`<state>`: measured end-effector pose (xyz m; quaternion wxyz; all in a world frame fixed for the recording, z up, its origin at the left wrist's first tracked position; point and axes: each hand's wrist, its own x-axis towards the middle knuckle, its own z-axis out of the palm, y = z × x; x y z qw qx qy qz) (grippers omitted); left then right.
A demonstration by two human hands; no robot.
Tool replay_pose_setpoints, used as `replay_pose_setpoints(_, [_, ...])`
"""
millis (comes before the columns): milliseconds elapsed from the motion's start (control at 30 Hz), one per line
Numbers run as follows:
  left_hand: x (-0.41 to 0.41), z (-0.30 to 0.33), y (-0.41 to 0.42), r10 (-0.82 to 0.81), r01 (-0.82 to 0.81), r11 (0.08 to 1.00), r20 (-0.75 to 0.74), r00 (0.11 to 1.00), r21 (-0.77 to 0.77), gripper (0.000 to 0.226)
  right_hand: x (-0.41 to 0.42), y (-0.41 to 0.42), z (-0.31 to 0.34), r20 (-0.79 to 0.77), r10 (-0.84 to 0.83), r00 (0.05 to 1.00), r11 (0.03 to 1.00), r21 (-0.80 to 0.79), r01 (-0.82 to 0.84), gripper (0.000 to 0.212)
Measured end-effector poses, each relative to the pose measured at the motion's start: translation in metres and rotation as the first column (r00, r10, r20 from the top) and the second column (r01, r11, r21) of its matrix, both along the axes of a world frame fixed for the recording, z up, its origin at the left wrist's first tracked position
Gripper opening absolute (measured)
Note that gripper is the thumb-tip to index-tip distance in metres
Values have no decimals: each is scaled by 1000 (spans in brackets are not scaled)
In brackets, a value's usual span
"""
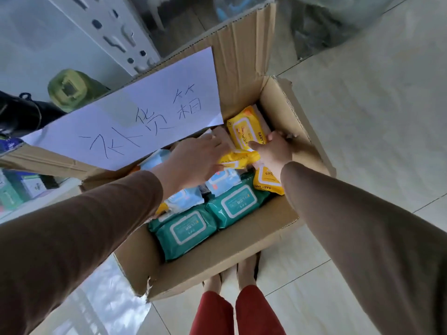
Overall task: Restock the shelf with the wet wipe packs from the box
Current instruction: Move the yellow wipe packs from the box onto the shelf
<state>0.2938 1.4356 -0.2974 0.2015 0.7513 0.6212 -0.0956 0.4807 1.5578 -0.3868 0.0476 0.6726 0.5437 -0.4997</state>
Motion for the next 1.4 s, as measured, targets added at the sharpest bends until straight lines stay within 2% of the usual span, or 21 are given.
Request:
replay_pose_setpoints(67, [-12, -9, -15, 164, -165, 978, -22, 986, -131, 43, -9, -2, -4, 133, 158, 978, 981, 95, -171, 61])
replay_pose_setpoints(133, [-18, -20, -27, 222, -222, 961, -18, 975, -165, 43, -19, -3, -7, 153, 240, 959, 962, 97, -256, 49])
replay_pose_setpoints(200, [-20, -28, -30, 264, -267, 950, -44, 964, -159, 46, -25, -3, -10, 73, 213, 974, 976, 36, -215, 39])
replay_pose_setpoints(300, [-16, -26, -30, 333, -347, 918, -104, 937, -191, 50, -21, -7, -6, 9, 144, 990, 990, 5, -144, 44])
replay_pose_setpoints(433, [-11, 4, -48, 441, -448, 874, -81, 894, -187, 38, 1, -27, 35, 66, 221, 973, 970, 90, -227, 38])
replay_pose_setpoints(500, [-12, 32, -69, 499, -500, 846, -59, 865, -186, 46, 11, -43, 68, 91, 312, 946, 941, 109, -320, 44])
replay_pose_setpoints(600, [-22, 89, -113, 595, -587, 786, -19, 803, -194, 48, 14, -69, 137, 49, 391, 919, 912, 110, -394, 31])
replay_pose_setpoints(667, [-32, 136, -143, 677, -661, 724, 25, 735, -196, 44, 7, -92, 192, -40, 403, 914, 912, 108, -397, 29])
replay_pose_setpoints(800, [-57, 240, -213, 829, -813, 559, 141, 541, -163, 40, -28, -147, 301, -258, 410, 875, 912, 140, -386, 24])
replay_pose_setpoints(867, [-77, 287, -253, 865, -859, 497, 147, 479, -126, 34, -55, -177, 349, -353, 405, 844, 914, 159, -372, 21])
replay_pose_setpoints(1000, [-128, 370, -348, 891, -902, 430, 151, 428, 21, 38, -124, -249, 431, -465, 448, 764, 893, 203, -401, 19])
replay_pose_setpoints(1133, [-187, 441, -457, 911, -935, 332, 215, 352, 126, 28, -201, -331, 496, -543, 495, 679, 864, 223, -451, 15])
replay_pose_setpoints(1200, [-217, 474, -516, 924, -948, 271, 233, 305, 165, 27, -241, -379, 522, -558, 515, 651, 852, 249, -461, 14])
replay_pose_setpoints(1300, [-254, 509, -578, 919, -949, 247, 263, 293, 195, 26, -294, -428, 551, -591, 546, 594, 830, 285, -479, 17])
replay_pose_setpoints(1400, [-296, 537, -638, 944, -951, 204, 210, 254, 234, 25, -353, -481, 576, -614, 580, 536, 801, 306, -515, 25])
